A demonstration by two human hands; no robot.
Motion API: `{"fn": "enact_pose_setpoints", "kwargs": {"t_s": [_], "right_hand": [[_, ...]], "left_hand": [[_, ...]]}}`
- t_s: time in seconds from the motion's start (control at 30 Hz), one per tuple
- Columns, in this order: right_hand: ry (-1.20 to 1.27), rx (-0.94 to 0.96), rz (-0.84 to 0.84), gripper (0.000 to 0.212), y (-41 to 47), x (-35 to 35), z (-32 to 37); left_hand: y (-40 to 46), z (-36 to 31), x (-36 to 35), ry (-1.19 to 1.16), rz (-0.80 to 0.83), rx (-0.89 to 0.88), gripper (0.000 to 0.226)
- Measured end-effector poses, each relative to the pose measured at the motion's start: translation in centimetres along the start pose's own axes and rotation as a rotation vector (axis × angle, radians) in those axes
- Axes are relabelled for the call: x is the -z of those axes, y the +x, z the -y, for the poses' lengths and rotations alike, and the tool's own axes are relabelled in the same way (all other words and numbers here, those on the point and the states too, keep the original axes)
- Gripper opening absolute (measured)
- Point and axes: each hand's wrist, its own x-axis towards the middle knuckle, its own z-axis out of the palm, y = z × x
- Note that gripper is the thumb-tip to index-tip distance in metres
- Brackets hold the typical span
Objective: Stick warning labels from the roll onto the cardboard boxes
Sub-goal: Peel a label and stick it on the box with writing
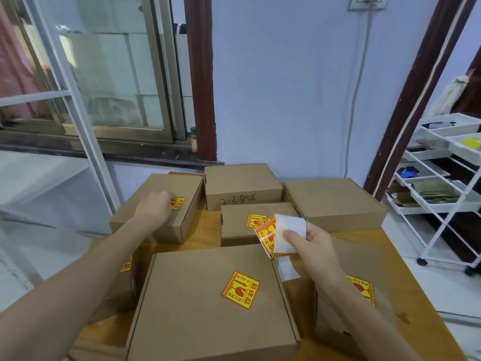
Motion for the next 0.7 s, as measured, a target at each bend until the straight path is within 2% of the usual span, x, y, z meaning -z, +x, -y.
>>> {"fn": "enact_pose_setpoints", "kwargs": {"t_s": [0.1, 0.13, 0.2, 0.23, 0.3, 0.37, 0.43, 0.5, 0.57, 0.7], "right_hand": [[-0.003, -0.027, -0.004, 0.014, 0.0, 0.3, 0.0], [0.003, -0.040, -0.011, 0.017, 0.0, 0.3, -0.1], [0.029, -0.064, -0.031, 0.020, 0.1, 0.4, 0.0], [0.051, -0.078, -0.043, 0.021, 0.1, 0.5, 0.0], [0.114, -0.117, -0.057, 0.022, 0.2, 0.7, 0.1], [0.192, -0.152, -0.068, 0.022, 0.1, 1.1, 0.3], [0.267, -0.160, -0.075, 0.023, -0.1, 1.7, 0.5], [0.321, -0.169, -0.076, 0.023, -0.4, 2.3, 0.8], [0.342, -0.186, -0.085, 0.024, -0.6, 2.6, 0.7], [0.371, -0.203, -0.047, 0.034, -1.1, 3.3, 0.6]], "left_hand": [[-0.4, -0.7, 0.7, 0.080, 0.089, 0.030, 0.027], [-0.8, -1.5, 1.1, 0.142, 0.078, 0.027, 0.028], [-2.0, -4.2, 2.1, 0.198, -0.050, -0.049, 0.028], [-2.8, -6.0, 2.7, 0.126, -0.125, -0.123, 0.028], [-4.9, -10.3, 4.2, -0.193, -0.178, -0.297, 0.034], [-7.3, -14.4, 5.6, -0.438, -0.048, -0.435, 0.043], [-9.6, -17.4, 6.6, -0.569, 0.122, -0.518, 0.057], [-11.3, -19.5, 6.8, -0.664, 0.248, -0.561, 0.079], [-12.0, -20.7, 6.5, -0.742, 0.291, -0.574, 0.089], [-12.3, -21.9, 5.6, -0.914, 0.280, -0.503, 0.078]]}}
